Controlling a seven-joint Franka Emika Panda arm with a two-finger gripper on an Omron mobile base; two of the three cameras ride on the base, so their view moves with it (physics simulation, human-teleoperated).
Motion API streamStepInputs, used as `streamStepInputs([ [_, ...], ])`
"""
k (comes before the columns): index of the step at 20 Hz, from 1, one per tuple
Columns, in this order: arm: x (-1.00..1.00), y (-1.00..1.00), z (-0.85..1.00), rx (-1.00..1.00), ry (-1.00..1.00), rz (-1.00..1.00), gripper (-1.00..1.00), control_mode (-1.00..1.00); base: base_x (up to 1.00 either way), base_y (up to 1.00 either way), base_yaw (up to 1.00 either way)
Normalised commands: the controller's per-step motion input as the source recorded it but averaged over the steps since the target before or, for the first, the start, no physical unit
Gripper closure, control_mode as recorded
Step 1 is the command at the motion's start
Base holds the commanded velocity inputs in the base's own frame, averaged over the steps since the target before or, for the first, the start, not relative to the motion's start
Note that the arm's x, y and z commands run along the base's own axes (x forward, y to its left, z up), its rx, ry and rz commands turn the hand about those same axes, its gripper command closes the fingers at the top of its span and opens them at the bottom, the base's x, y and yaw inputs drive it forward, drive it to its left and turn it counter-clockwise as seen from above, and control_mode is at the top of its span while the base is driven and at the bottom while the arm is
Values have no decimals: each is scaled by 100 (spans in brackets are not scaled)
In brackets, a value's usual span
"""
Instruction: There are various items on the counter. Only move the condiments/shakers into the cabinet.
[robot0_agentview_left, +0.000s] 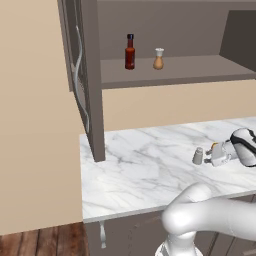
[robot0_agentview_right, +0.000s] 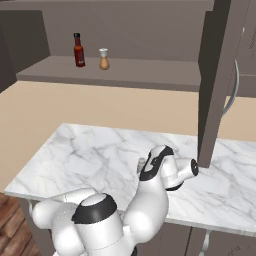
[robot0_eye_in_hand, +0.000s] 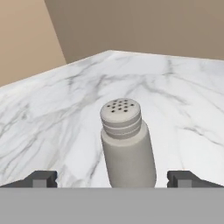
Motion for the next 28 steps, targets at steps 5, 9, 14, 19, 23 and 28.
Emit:
streamStepInputs([
  [5,18,0,-1,0,0,2,-100,-100,0,0,0],
  [9,18,0,0,0,0,1,-100,-100,0,0,0],
  [14,8,2,-7,0,0,2,-100,-100,0,0,0],
  [19,0,11,-10,0,2,3,-100,-100,0,0,0],
  [23,0,20,-15,0,3,3,-100,-100,0,0,0],
  [28,0,17,-9,0,2,2,100,-100,0,0,0],
])
